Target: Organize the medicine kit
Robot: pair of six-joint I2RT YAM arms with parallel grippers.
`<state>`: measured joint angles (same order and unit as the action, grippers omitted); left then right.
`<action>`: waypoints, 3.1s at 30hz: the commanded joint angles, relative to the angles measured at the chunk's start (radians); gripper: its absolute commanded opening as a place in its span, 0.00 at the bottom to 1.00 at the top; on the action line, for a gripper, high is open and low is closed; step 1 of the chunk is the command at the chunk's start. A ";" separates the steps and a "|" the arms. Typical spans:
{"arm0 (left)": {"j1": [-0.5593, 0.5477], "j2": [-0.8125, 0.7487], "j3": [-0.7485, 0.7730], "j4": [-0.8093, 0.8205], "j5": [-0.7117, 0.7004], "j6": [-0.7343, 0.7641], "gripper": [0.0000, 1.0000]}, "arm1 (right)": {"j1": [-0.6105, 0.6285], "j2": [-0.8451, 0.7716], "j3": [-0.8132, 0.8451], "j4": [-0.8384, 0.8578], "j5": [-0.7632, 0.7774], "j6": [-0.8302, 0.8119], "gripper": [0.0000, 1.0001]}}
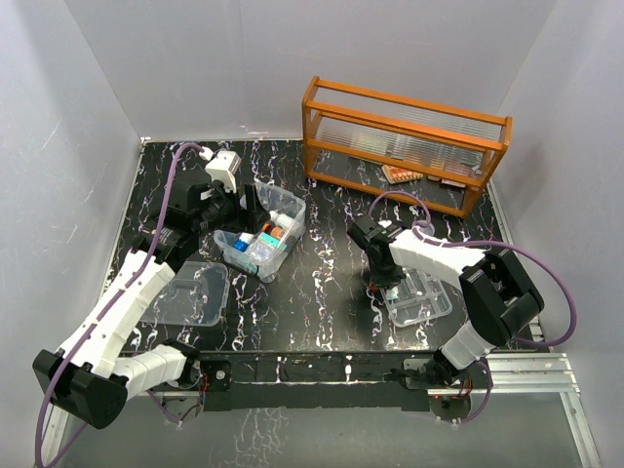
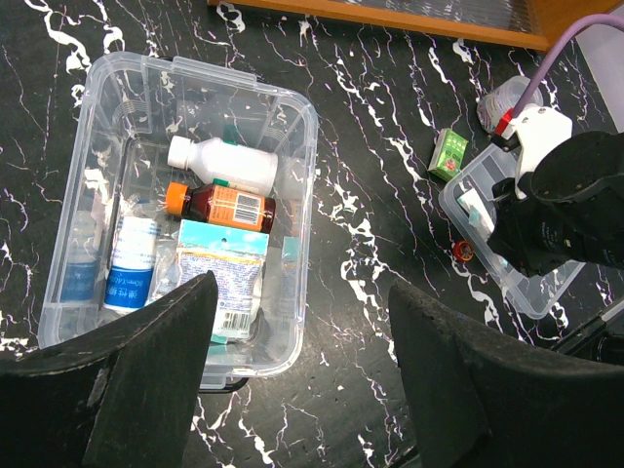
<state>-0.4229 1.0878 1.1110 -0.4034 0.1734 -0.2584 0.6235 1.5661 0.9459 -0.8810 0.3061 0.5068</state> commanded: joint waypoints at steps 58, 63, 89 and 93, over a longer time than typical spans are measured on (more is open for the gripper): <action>0.001 -0.033 0.003 0.011 0.000 0.022 0.70 | 0.075 -0.192 -0.036 0.134 -0.119 0.159 0.33; 0.001 -0.031 0.003 0.011 0.000 0.021 0.70 | 0.102 -0.142 -0.050 0.177 -0.111 0.179 0.33; 0.001 -0.023 0.016 -0.001 -0.002 0.025 0.70 | 0.108 -0.026 -0.104 0.249 0.025 0.297 0.47; 0.001 -0.025 0.015 0.000 -0.003 0.025 0.70 | 0.109 -0.025 -0.130 0.295 0.026 0.311 0.46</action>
<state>-0.4229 1.0763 1.1107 -0.4042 0.1722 -0.2432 0.7296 1.5379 0.8513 -0.6601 0.3046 0.7898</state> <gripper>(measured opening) 0.698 0.468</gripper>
